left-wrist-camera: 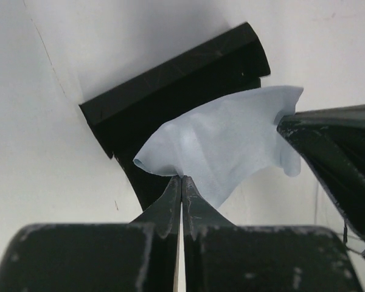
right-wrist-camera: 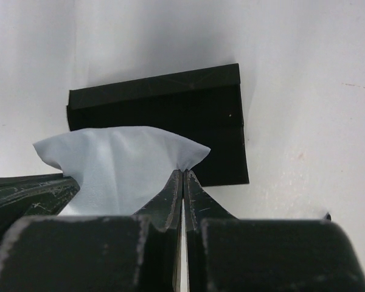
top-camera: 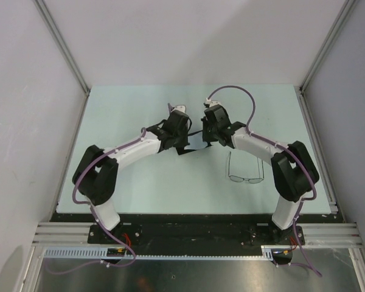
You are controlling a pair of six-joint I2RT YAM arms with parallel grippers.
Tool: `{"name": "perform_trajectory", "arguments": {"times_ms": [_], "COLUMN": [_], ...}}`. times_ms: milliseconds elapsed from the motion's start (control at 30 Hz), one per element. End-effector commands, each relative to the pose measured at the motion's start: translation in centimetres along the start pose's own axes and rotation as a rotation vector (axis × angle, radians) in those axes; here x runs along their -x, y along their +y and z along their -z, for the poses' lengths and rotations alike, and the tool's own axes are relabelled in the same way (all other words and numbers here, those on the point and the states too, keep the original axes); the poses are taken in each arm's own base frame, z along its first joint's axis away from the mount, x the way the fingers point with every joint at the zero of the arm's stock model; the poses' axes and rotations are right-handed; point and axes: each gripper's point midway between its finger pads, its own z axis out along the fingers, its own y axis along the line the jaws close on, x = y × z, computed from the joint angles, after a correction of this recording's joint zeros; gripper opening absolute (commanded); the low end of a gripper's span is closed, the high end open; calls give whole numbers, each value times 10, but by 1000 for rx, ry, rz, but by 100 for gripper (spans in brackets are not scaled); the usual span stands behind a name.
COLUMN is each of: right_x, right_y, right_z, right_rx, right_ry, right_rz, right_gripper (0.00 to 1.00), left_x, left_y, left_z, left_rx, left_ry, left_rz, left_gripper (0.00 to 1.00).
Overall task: Organize the sunglasses
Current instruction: Place the folded cleaning cloth in the sunglasses case.
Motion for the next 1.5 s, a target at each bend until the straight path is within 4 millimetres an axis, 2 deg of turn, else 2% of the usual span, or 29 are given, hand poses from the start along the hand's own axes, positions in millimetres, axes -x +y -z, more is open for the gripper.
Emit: {"name": "perform_trajectory", "arguments": {"times_ms": [0, 133, 400, 700, 1100, 1467], "right_x": [28, 29, 29, 22, 17, 19], "right_y": [6, 4, 4, 1, -11, -17], "right_z": [-12, -23, -41, -59, -77, -87], "right_rx": [44, 46, 59, 56, 26, 0], "right_ry": [-58, -53, -44, -17, 0, 8], "right_rz": [21, 14, 14, 11, 1, 7], "right_gripper": [0, 0, 0, 0, 0, 0], "left_x": [27, 30, 21, 26, 19, 24], "left_y": [3, 10, 21, 27, 36, 38], "left_z": [-11, -21, -42, -53, -71, -82], "left_rx": [50, 97, 149, 171, 188, 186], "left_ry": [-61, -74, -48, -50, -14, -13], "left_rz": [43, 34, 20, 30, 42, 40], "left_gripper": [0, 0, 0, 0, 0, 0]}}
